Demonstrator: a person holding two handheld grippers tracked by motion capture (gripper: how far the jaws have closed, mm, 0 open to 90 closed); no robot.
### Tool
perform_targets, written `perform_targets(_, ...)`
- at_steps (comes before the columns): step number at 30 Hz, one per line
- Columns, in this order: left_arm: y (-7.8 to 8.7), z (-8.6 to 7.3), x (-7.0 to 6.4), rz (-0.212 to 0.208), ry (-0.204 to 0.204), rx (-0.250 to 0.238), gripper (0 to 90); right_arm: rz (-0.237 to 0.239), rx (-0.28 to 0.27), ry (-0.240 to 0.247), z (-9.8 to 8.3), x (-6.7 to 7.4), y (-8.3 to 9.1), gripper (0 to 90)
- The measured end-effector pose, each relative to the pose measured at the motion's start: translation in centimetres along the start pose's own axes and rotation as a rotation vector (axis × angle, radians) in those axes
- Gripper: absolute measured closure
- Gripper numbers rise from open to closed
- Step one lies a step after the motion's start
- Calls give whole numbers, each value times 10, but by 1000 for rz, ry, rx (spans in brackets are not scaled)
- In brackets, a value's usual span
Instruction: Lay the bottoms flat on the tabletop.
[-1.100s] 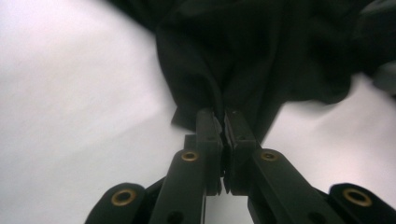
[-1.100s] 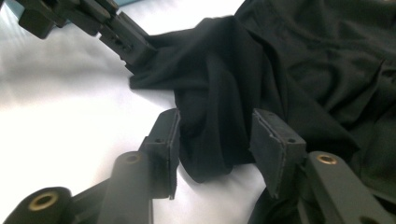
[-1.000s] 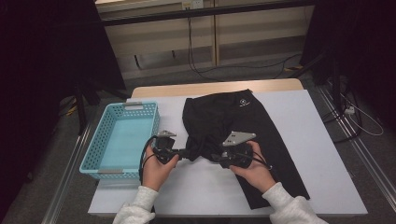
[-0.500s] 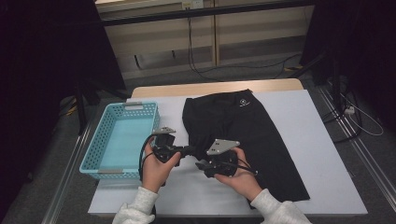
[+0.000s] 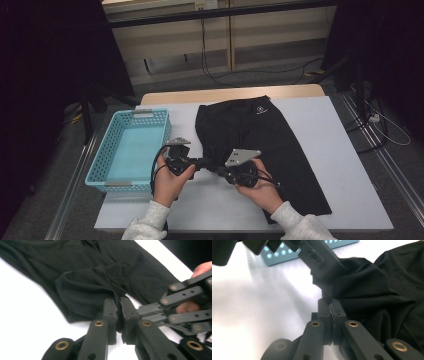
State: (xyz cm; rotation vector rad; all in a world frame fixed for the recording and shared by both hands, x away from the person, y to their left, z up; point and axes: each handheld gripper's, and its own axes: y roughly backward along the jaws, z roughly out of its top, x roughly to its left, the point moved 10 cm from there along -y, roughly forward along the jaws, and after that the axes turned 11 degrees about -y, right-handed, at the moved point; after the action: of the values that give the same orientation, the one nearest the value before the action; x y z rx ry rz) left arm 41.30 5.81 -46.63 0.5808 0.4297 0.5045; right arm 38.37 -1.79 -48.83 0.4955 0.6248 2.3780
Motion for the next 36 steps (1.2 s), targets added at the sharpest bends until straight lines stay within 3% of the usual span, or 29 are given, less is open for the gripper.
perform_targets(5,1,-2,5,12,2,0,675,6,18,-13,-6,-5,9,896)
perform_targets(11,2,-6,15,76,-18,4,466,10,21,-24,-11,-7,23,895)
perform_targets(15,3,-10,21,107,-20,11,394,11,26,-17,-16,-6,33,896)
perform_targets(21,-4,-15,30,174,-41,11,402,8,38,-11,-25,-5,43,895)
perform_targets(36,-23,-18,60,255,15,41,462,20,64,19,-38,5,53,893)
